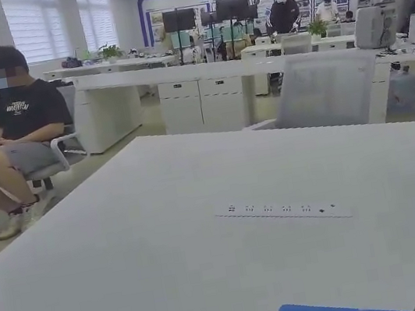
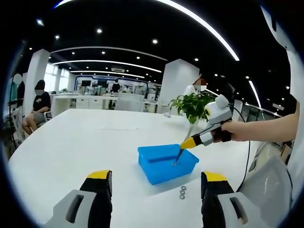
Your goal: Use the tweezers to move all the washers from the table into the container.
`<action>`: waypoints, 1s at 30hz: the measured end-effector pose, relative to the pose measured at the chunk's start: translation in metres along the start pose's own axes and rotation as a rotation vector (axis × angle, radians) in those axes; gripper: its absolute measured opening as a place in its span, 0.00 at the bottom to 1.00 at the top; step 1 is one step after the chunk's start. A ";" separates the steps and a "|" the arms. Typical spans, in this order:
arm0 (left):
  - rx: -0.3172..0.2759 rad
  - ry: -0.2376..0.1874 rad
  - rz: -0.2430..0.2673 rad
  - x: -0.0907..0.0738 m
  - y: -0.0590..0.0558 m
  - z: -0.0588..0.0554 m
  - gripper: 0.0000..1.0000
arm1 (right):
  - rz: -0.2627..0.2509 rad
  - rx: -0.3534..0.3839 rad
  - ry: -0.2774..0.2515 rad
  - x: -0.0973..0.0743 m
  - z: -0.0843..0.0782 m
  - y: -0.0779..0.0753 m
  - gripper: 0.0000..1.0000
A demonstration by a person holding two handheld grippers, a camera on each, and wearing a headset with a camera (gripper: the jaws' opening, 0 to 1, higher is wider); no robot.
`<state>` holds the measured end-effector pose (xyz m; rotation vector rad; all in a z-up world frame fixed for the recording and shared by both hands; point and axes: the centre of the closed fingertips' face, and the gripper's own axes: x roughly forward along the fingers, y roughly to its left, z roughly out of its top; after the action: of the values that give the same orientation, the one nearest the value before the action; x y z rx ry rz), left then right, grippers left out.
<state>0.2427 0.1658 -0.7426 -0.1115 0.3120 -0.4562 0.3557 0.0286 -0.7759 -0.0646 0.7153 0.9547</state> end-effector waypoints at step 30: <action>0.010 0.004 -0.012 0.001 -0.002 -0.001 0.77 | 0.182 -0.114 0.157 -0.006 -0.044 0.073 0.03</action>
<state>0.2422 0.1638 -0.7435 -0.1031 0.3133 -0.4702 0.2741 0.0517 -0.7881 -0.1789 0.8206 1.1744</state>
